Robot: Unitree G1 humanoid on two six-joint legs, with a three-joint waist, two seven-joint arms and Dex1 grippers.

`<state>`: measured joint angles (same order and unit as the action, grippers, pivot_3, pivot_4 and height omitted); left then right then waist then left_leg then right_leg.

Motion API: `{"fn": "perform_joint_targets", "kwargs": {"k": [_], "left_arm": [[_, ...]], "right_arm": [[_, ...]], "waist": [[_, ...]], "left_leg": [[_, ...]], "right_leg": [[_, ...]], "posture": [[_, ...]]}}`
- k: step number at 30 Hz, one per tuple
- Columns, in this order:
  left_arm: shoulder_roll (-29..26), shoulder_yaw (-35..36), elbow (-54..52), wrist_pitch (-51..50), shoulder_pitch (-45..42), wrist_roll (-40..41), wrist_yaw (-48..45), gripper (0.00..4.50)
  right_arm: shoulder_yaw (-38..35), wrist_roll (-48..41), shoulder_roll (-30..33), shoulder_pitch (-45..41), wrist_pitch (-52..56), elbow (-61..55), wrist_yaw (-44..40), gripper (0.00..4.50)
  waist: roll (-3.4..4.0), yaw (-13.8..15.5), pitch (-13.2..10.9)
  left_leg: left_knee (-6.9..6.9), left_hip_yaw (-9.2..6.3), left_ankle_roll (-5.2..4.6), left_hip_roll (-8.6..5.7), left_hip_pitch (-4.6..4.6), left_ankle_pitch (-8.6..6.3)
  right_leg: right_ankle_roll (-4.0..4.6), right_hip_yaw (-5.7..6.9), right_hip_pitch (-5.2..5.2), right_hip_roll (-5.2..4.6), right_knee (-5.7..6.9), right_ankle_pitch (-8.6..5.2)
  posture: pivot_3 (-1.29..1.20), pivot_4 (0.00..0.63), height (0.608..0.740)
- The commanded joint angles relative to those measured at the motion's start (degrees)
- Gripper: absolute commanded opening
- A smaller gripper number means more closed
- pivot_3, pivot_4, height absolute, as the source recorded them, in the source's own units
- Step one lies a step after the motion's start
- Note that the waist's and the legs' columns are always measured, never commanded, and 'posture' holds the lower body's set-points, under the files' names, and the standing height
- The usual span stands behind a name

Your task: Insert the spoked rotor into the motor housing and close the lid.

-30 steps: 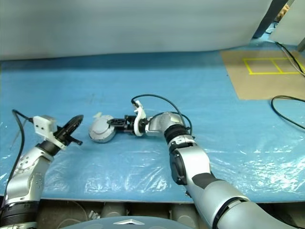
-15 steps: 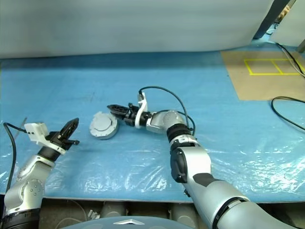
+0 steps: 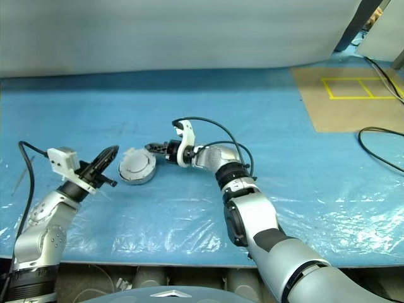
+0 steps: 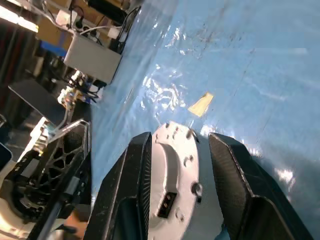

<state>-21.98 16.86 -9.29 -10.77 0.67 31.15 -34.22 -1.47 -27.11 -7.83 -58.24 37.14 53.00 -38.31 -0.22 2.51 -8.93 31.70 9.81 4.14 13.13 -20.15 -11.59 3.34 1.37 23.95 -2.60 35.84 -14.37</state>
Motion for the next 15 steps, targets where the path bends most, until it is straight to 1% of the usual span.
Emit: {"fn": "perform_joint_targets", "kwargs": {"k": [1,5,9,10,11,15], "left_arm": [[-0.4,1.6,-0.7,2.7,0.5,-0.4,-0.3,0.0],[-0.9,3.5,-0.9,4.3,2.3,-0.3,-0.5,0.0],[-2.4,3.9,-3.0,6.7,6.4,-2.2,-2.2,0.0],[-2.7,3.8,-3.6,7.3,7.4,-2.7,-2.5,0.0],[-2.8,3.7,-4.4,7.7,8.3,-2.9,-2.7,0.0],[-2.9,3.5,-8.6,9.0,13.0,-4.0,-2.8,0.0]], "right_arm": [[2.6,0.4,-8.6,2.1,-5.0,-7.0,-2.5,1.82],[7.7,2.5,-8.0,2.2,-10.0,-12.4,-5.6,1.82],[17.8,9.8,-6.7,2.4,-15.9,-13.4,-8.8,1.82],[19.7,11.5,-6.5,2.4,-17.7,-12.9,-9.2,2.2],[21.1,12.7,-6.4,2.5,-19.1,-12.3,-9.7,2.43],[26.7,19.3,-6.4,2.0,-26.4,-7.1,-8.6,3.74]], "waist": [[-0.01,0.0,0.0],[-0.02,-0.2,0.0],[-0.07,-0.3,0.0],[-0.09,-0.3,0.0],[-0.1,-0.3,0.0],[-0.19,-0.2,0.0]], "left_leg": [[0.0,0.0,0.01,0.0,0.0,0.0],[0.01,0.0,0.03,0.0,0.0,-0.02],[0.01,-0.01,0.04,0.05,0.01,-0.03],[0.01,-0.01,0.05,0.09,0.01,-0.04],[0.01,-0.01,0.05,0.12,0.0,-0.04],[0.04,-0.01,0.07,0.15,0.01,-0.05]], "right_leg": [[0.0,0.0,0.0,0.0,0.01,0.0],[-0.01,-0.01,0.0,0.0,0.01,0.01],[-0.01,-0.01,-0.01,0.07,0.0,0.01],[-0.01,0.0,-0.01,0.1,0.0,0.01],[-0.01,0.0,0.0,0.13,-0.01,0.01],[0.0,0.0,-0.05,0.13,-0.03,0.0]], "posture": [[0.0,0.15,0.74],[0.0,0.15,0.74],[0.0,0.15,0.74],[0.0,0.15,0.74],[0.0,0.15,0.74],[0.0,0.15,0.74]]}}
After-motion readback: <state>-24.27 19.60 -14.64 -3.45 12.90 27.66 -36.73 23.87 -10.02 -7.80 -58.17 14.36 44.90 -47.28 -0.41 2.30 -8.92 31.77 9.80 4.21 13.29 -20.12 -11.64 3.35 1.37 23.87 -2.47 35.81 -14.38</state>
